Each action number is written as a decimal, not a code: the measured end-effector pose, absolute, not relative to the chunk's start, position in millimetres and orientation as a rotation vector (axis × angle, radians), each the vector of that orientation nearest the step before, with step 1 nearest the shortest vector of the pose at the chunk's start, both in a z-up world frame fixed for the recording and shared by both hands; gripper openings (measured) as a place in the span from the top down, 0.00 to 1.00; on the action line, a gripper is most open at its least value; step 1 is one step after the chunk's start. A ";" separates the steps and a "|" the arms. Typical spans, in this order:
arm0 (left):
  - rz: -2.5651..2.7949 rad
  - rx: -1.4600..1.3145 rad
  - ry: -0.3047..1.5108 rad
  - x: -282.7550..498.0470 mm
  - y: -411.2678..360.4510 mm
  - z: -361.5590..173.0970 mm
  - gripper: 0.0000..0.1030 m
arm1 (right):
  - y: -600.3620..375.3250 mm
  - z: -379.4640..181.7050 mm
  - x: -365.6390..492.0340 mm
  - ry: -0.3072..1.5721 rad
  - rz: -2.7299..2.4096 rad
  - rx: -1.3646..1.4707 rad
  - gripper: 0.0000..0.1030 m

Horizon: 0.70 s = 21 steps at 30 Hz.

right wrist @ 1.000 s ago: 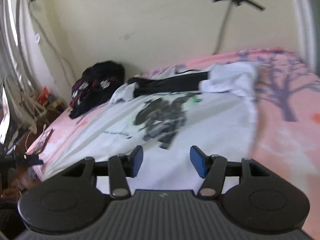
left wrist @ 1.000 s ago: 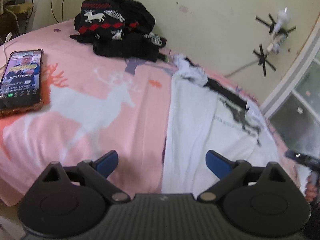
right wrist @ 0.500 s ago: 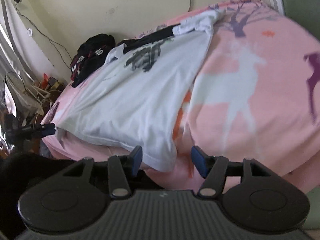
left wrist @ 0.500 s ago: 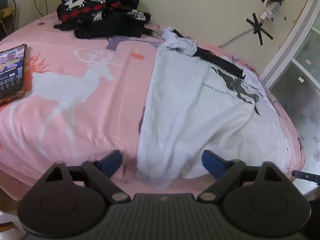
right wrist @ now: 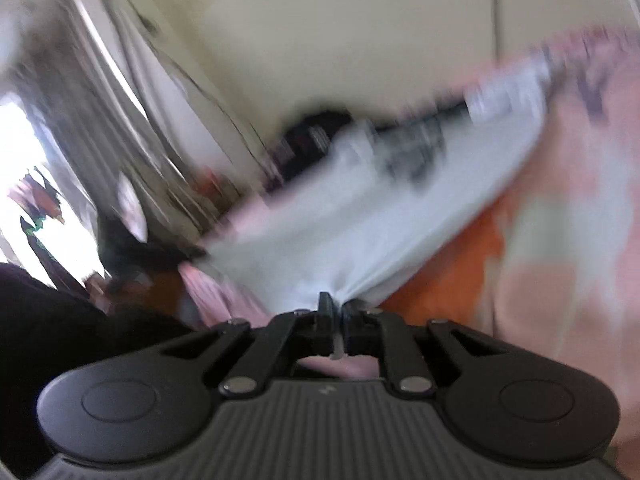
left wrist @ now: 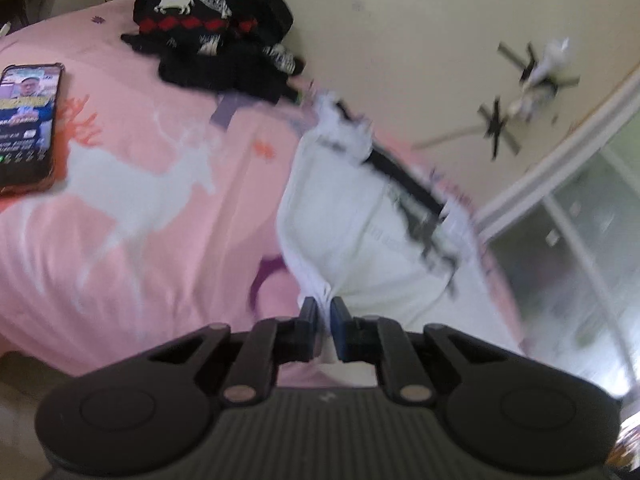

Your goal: Fold small clothes

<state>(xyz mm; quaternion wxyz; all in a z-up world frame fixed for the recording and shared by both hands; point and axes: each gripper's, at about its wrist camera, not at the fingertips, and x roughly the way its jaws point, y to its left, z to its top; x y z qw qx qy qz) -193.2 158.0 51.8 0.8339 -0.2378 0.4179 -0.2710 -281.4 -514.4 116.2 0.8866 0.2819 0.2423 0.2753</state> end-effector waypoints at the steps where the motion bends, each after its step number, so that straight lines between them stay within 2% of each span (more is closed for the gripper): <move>1: -0.588 -0.516 0.875 -188.5 156.6 55.4 0.92 | -522.4 121.2 -281.6 0.458 0.558 0.604 0.94; 7: -0.662 -0.562 0.792 -133.5 130.2 91.7 0.92 | -562.3 136.1 -243.0 0.306 0.452 0.695 0.94; 12: -0.693 -0.562 0.754 -52.1 83.4 126.7 0.91 | -588.7 150.4 -154.0 0.297 0.309 0.716 0.94; 13: -0.673 -0.548 0.747 -32.3 68.5 131.3 0.89 | -594.8 152.0 -135.4 0.310 0.256 0.720 0.93; 14: -0.634 -0.529 0.744 -14.4 54.9 132.1 0.81 | -598.3 152.2 -115.9 0.330 0.181 0.712 0.90; 15: -0.588 -0.506 0.759 2.3 42.1 129.5 0.50 | -595.6 150.9 -95.7 0.347 0.117 0.662 0.67; 16: -0.528 -0.476 0.795 19.0 30.1 121.9 0.35 | -593.1 149.5 -84.2 0.375 0.056 0.612 0.58; 17: -0.464 -0.458 0.822 27.6 24.0 112.9 0.26 | -589.7 146.7 -75.0 0.412 -0.003 0.563 0.24; 21: -0.433 -0.448 0.886 23.0 33.7 72.8 0.23 | -577.6 133.5 -98.8 0.452 0.019 0.498 0.29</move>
